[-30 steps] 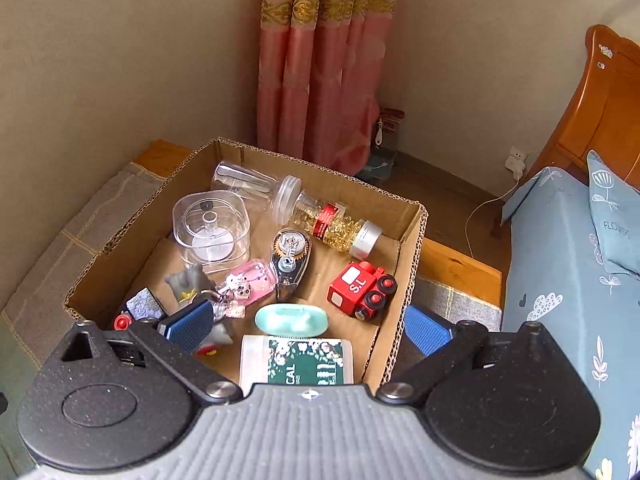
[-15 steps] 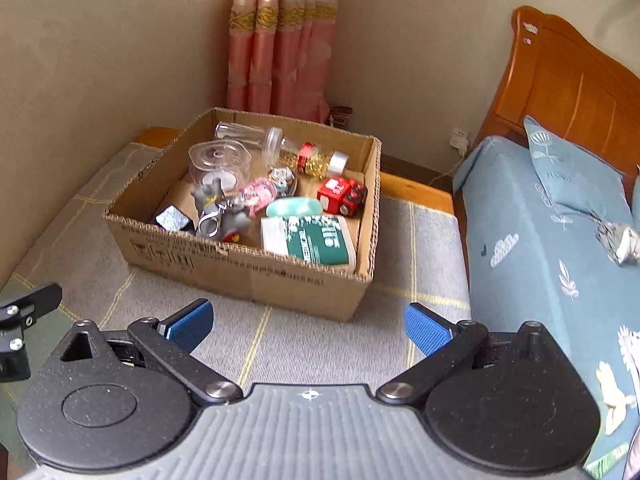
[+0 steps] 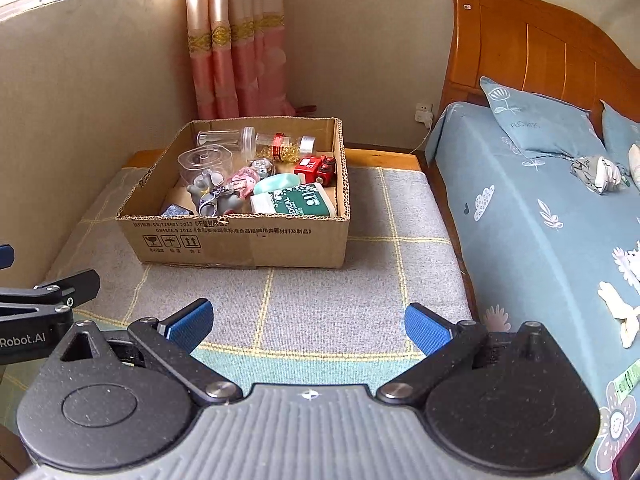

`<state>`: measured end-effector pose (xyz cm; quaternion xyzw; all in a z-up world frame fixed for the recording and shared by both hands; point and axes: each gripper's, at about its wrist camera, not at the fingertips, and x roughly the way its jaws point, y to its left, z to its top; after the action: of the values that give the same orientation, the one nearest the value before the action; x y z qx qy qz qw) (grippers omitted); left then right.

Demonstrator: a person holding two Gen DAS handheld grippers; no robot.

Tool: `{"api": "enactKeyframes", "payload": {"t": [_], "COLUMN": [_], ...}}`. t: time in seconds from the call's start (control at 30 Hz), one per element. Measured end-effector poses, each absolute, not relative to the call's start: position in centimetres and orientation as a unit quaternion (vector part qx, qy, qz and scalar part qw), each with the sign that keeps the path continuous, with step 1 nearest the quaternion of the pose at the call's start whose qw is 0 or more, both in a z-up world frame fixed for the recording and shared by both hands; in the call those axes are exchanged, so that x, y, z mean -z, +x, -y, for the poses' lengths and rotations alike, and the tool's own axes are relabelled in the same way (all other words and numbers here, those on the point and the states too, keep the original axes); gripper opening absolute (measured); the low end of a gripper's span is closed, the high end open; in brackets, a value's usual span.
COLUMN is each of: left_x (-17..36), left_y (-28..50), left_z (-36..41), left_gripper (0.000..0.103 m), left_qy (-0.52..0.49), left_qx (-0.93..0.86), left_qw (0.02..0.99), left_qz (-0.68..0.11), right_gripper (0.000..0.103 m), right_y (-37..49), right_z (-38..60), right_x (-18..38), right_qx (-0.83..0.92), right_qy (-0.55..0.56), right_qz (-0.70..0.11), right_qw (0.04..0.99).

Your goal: Organize rigid objects

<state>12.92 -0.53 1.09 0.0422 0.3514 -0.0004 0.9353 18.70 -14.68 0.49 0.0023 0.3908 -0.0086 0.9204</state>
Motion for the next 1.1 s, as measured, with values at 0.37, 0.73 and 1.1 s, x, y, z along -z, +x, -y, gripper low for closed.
{"api": "enactKeyframes", "payload": {"t": [0.37, 0.73, 1.1], "left_x": [-1.56, -1.62, -1.84], "left_y": [12.65, 12.71, 12.79], "left_z": [0.69, 0.75, 0.96], "left_gripper": [0.102, 0.102, 0.102], "left_qy": [0.043, 0.043, 0.042], "left_qx": [-0.002, -0.002, 0.000], "left_qw": [0.937, 0.937, 0.938], "left_qz": [-0.347, -0.346, -0.345], "right_gripper": [0.103, 0.103, 0.103], "right_y": [18.63, 18.80, 18.88], "right_z": [14.45, 14.65, 14.84], "right_x": [-0.77, -1.17, -1.35], "right_qx": [0.003, 0.001, -0.001], "right_qy": [-0.001, -0.001, 0.000], "right_qz": [-0.386, -0.380, -0.377], "right_qw": [0.922, 0.925, 0.926]}}
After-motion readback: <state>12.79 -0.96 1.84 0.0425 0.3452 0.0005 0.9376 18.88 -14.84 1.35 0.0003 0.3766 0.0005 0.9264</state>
